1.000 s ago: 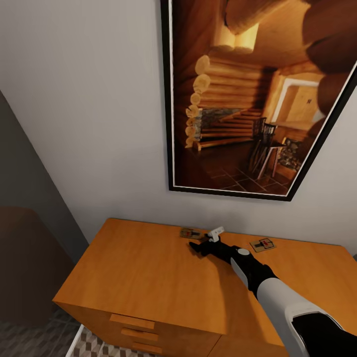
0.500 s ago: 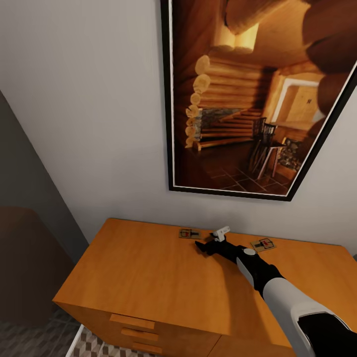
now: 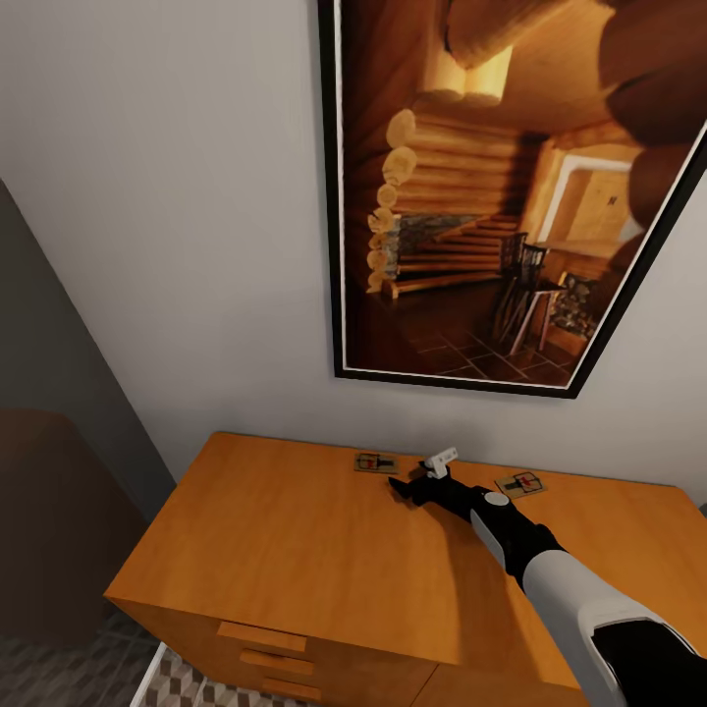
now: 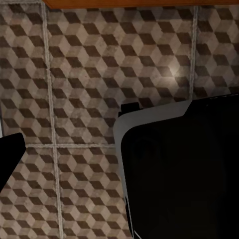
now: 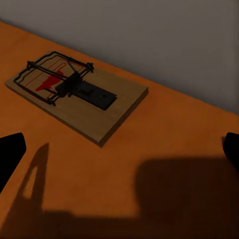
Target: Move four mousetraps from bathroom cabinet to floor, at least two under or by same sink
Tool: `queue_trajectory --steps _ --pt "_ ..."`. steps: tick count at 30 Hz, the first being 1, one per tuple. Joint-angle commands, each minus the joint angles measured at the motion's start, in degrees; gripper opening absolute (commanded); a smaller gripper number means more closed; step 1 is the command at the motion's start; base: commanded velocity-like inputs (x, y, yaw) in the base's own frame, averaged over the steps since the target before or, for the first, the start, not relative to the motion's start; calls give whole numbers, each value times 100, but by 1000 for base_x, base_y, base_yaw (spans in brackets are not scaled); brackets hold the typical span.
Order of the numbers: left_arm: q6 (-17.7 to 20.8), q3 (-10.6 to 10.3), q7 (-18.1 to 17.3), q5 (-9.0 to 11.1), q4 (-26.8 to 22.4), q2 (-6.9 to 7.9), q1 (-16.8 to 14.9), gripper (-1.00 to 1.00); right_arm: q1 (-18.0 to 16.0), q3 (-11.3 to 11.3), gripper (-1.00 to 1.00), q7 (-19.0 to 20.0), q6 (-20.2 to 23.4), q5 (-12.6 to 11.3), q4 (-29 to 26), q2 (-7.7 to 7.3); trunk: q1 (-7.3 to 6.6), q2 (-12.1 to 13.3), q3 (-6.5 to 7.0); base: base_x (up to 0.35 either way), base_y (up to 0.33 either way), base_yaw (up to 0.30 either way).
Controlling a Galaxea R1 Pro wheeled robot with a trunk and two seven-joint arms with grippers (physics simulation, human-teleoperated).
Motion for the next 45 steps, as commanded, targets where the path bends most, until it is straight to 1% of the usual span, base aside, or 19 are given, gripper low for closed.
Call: queue_trajectory --steps 1,33,45 --pt "-35 -48 -23 55 22 -4 -9 100 -3 42 100 -8 -26 43 70 -6 4 -9 -12 0 0 0" --pt "-32 -48 -23 56 22 -4 -9 100 -3 42 100 -8 -25 45 70 -1 4 -9 -12 0 1 0" --pt "-34 -48 -23 57 22 -4 -9 100 -3 50 100 -8 -20 45 70 10 4 -9 -12 0 93 0"
